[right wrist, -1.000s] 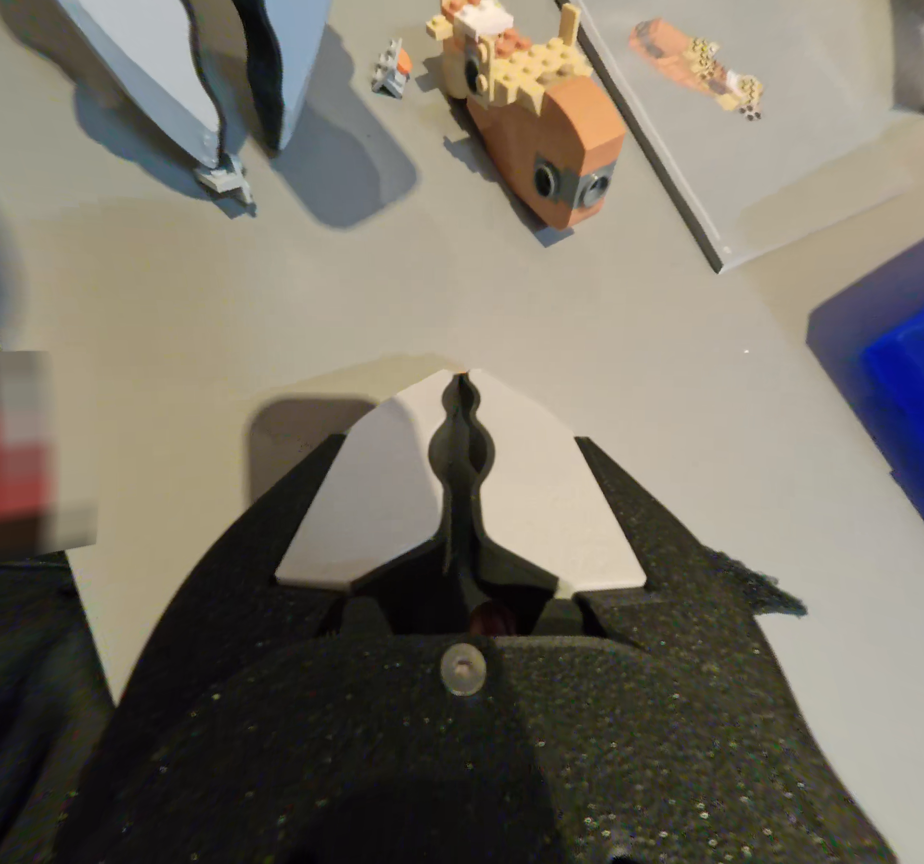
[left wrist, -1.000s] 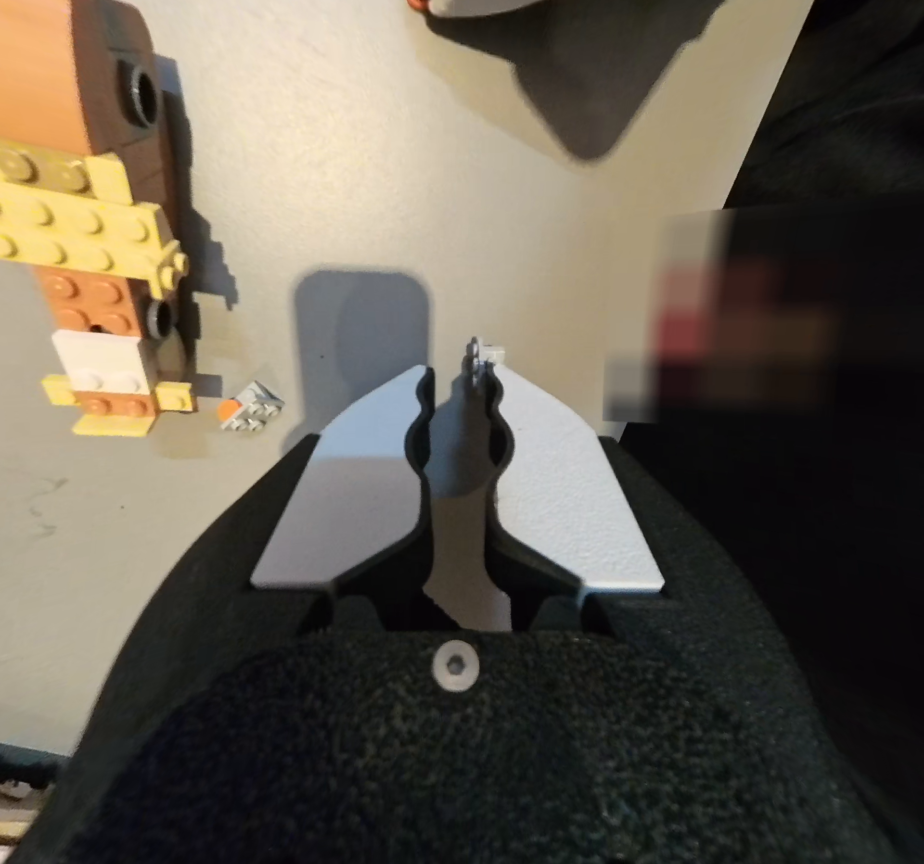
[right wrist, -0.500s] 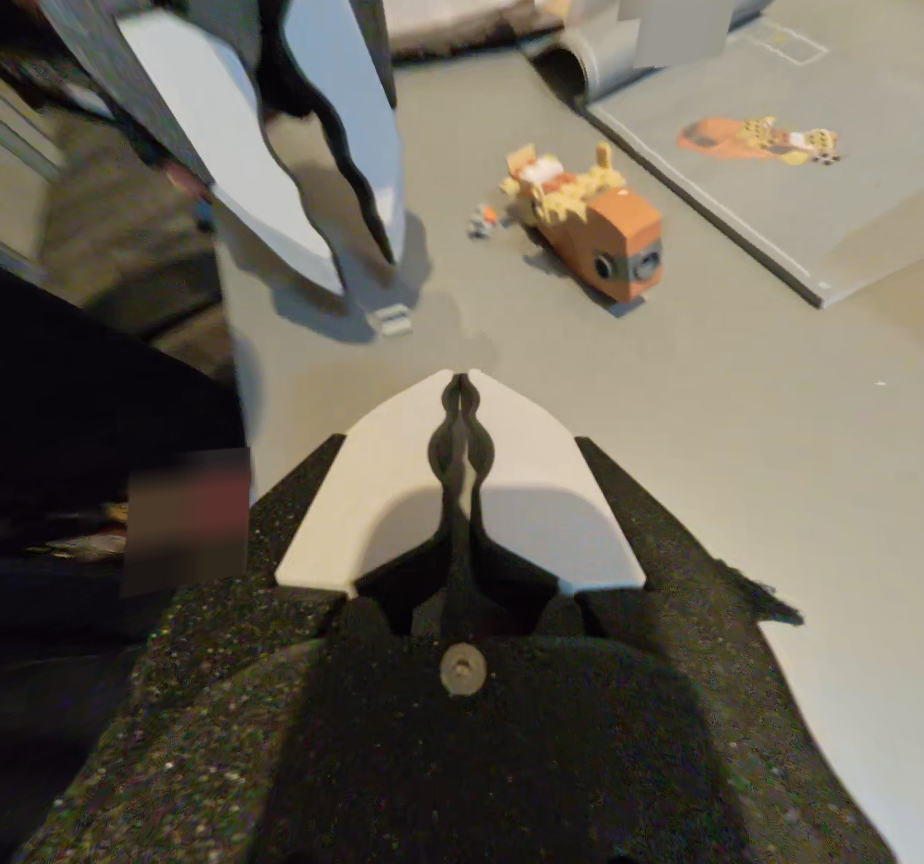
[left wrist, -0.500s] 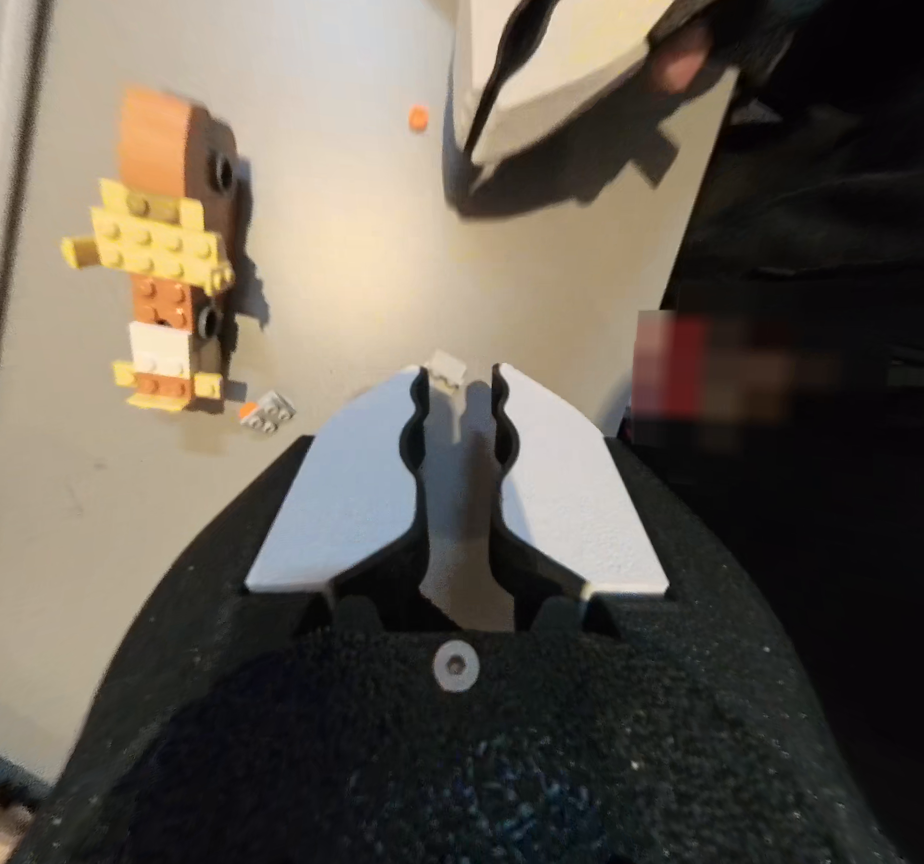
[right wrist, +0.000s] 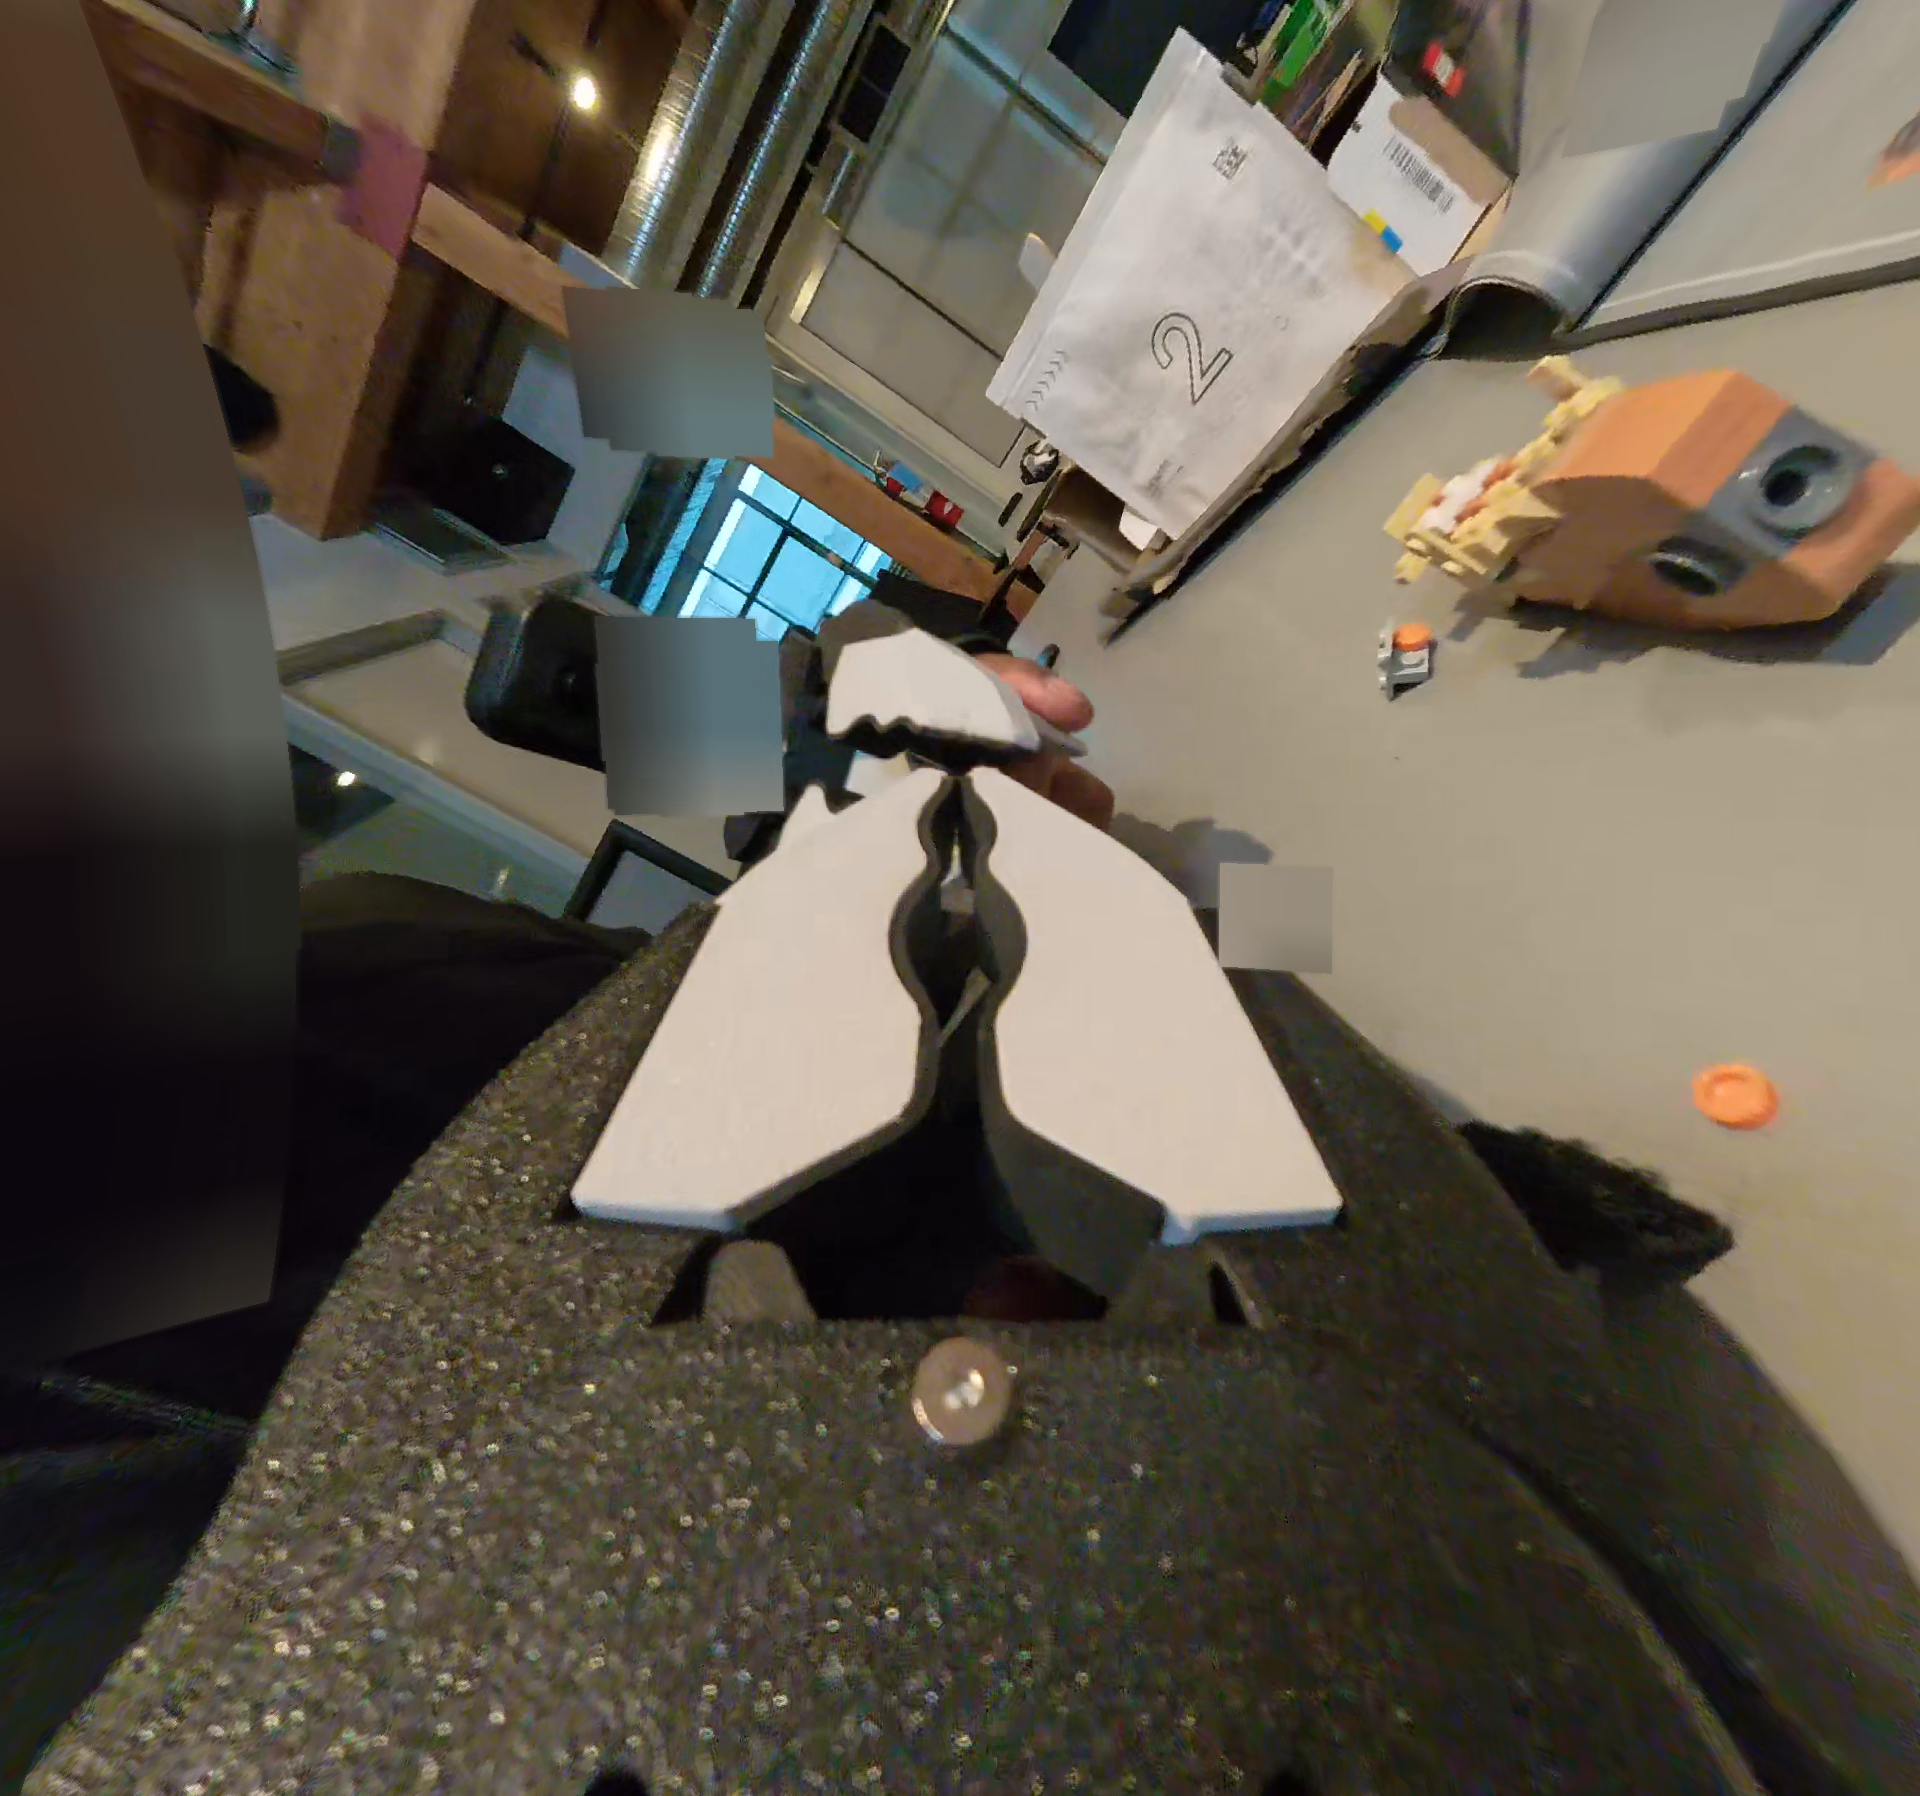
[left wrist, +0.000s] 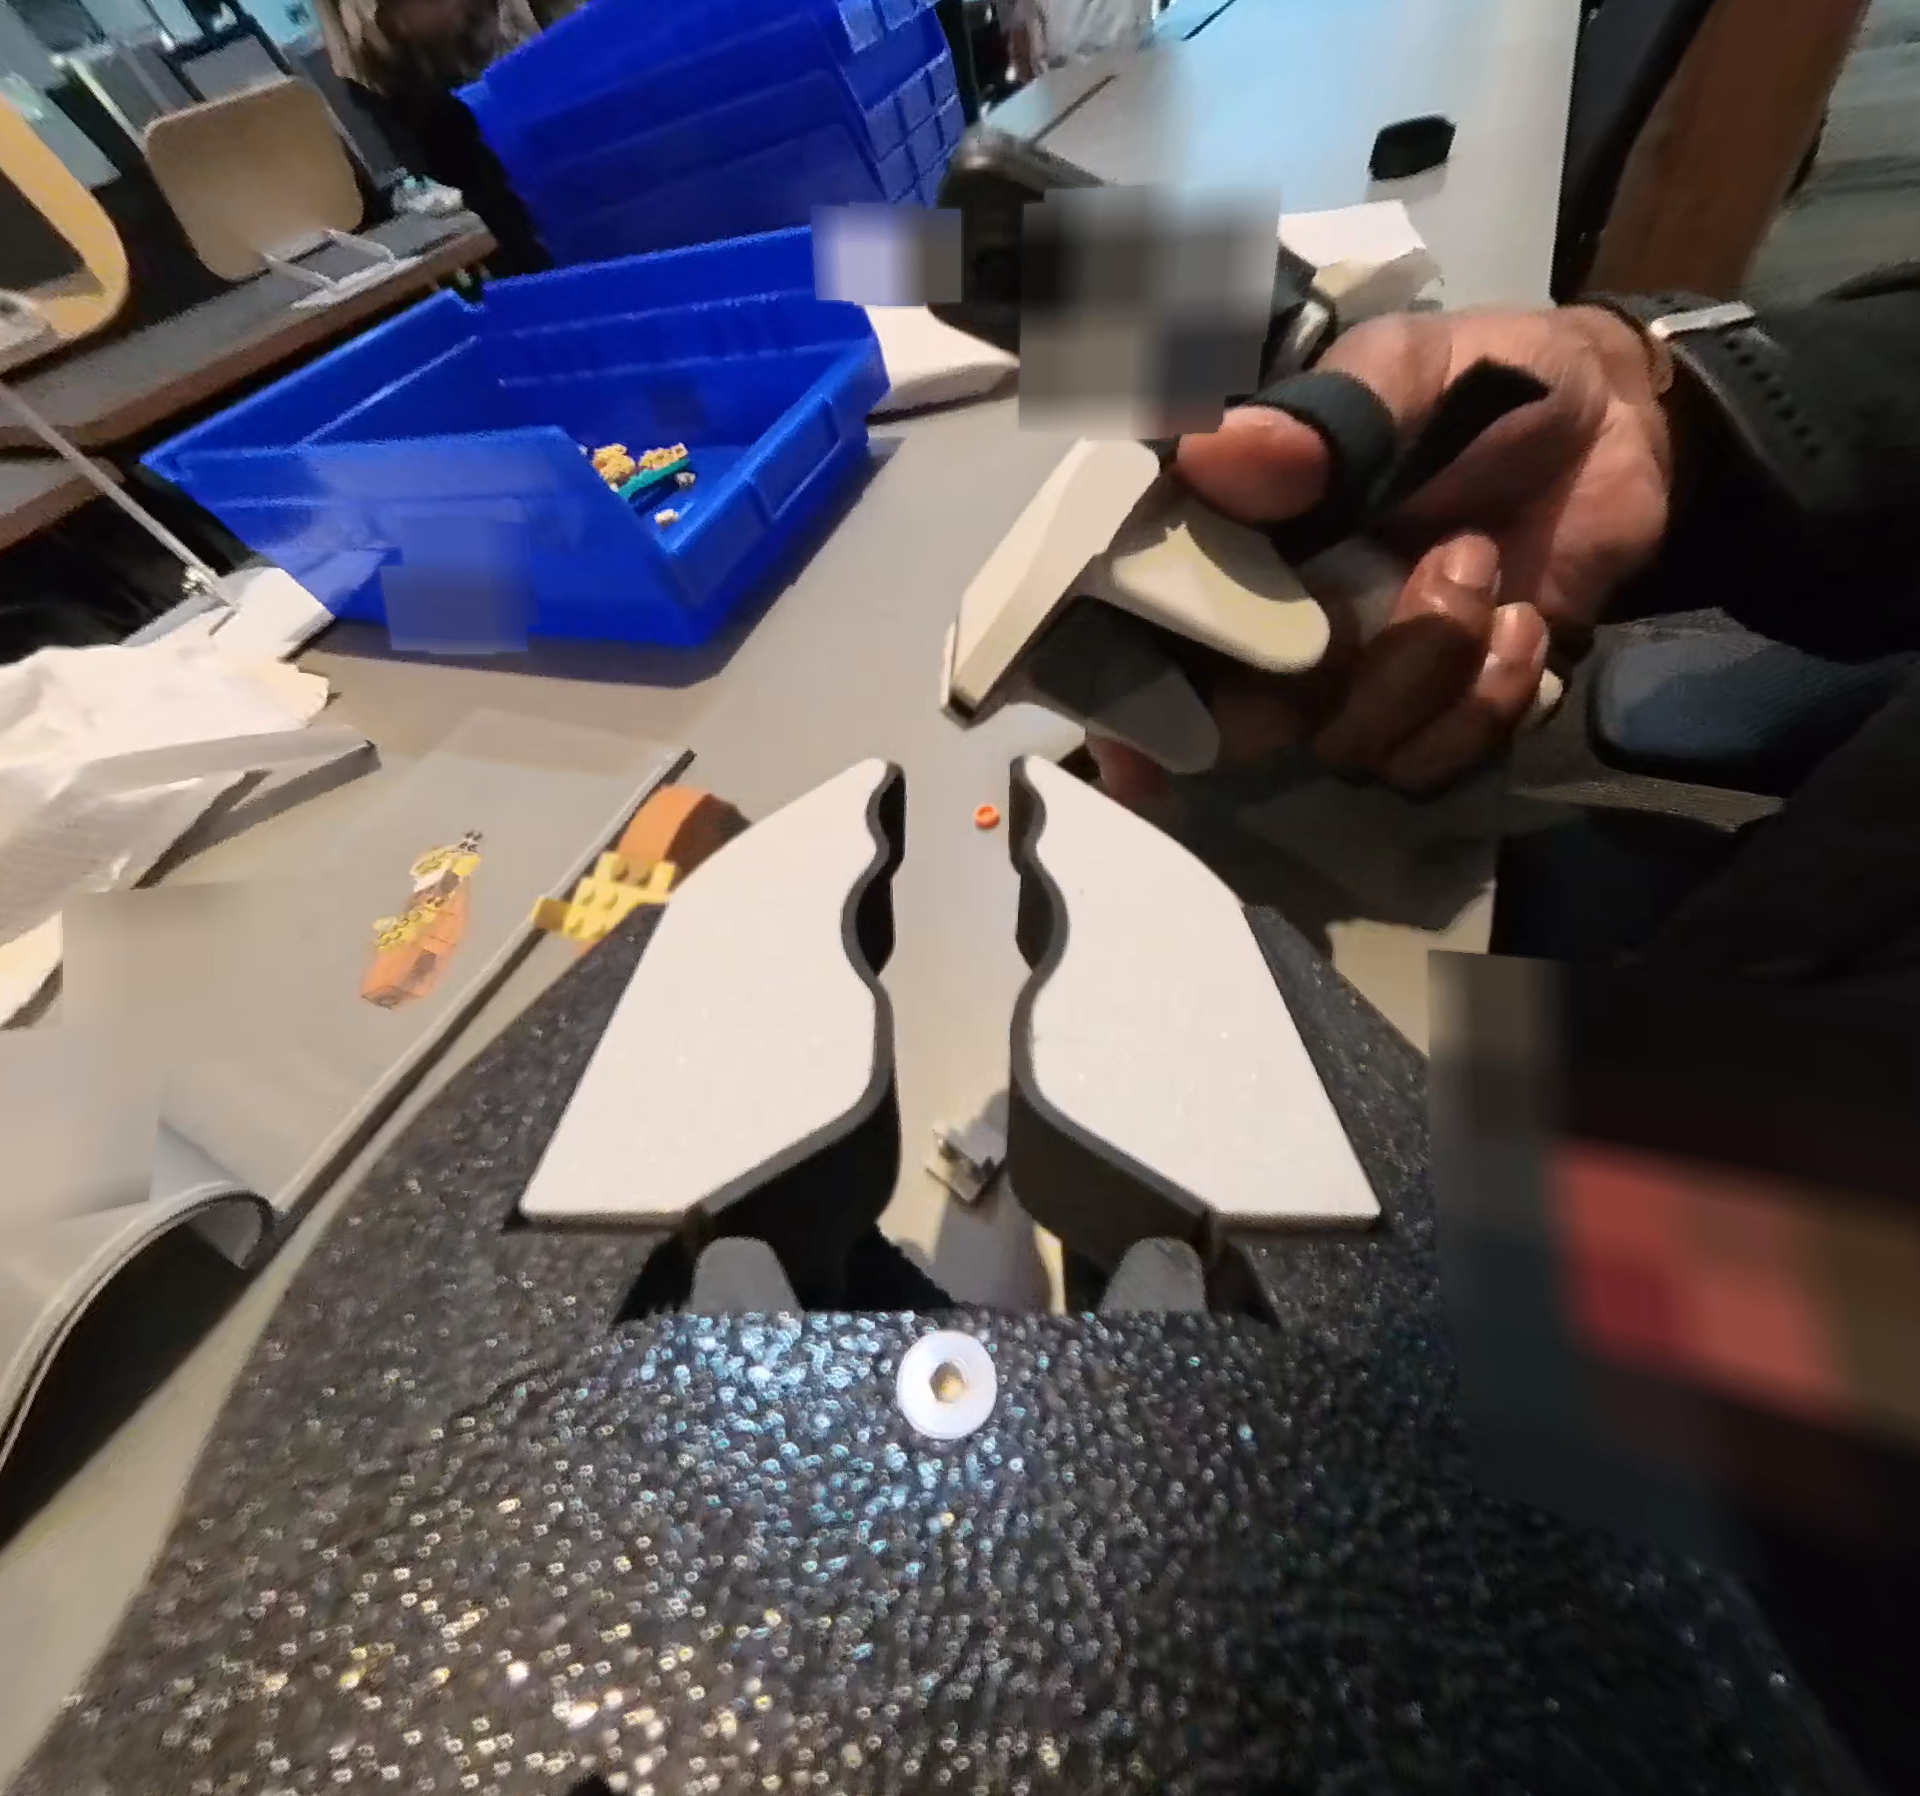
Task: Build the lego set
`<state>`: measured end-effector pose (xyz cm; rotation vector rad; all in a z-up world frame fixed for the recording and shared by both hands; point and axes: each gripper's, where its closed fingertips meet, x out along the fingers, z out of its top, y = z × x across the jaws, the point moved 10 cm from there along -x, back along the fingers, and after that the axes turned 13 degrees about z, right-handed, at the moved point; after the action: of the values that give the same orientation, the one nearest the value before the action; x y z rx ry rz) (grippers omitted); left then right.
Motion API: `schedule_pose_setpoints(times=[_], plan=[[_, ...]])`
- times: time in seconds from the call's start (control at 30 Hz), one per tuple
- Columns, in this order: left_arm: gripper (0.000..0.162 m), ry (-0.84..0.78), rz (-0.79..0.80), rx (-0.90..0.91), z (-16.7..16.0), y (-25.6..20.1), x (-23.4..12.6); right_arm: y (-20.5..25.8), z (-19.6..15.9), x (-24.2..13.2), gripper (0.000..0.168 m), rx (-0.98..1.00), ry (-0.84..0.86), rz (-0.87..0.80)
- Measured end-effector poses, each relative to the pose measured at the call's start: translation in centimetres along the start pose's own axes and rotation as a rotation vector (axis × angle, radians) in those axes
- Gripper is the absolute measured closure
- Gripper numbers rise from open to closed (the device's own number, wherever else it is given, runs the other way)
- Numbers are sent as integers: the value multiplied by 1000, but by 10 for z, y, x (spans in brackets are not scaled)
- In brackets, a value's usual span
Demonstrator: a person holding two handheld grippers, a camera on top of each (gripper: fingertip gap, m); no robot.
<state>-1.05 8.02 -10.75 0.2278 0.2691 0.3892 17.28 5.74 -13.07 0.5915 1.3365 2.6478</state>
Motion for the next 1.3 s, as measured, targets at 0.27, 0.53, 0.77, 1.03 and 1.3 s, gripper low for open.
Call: schedule_pose_setpoints(times=[0.27,0.53,0.77,1.03,1.3], plan=[[144,39,68,-30,-15,9,-10,16,3,5,168,-815,354,-442],[145,45,61,-60,-22,16,-12,20,-1,20,168,-1221,557,-616],[146,53,67,-81,-23,21,-14,15,7,10,168,-1074,462,-565],[147,65,93,-125,-24,28,-23,25,56,-69,168,-555,-102,-295],[147,98,61,-102,-24,22,-18,-10,15,-34,151,-714,807,-767]])
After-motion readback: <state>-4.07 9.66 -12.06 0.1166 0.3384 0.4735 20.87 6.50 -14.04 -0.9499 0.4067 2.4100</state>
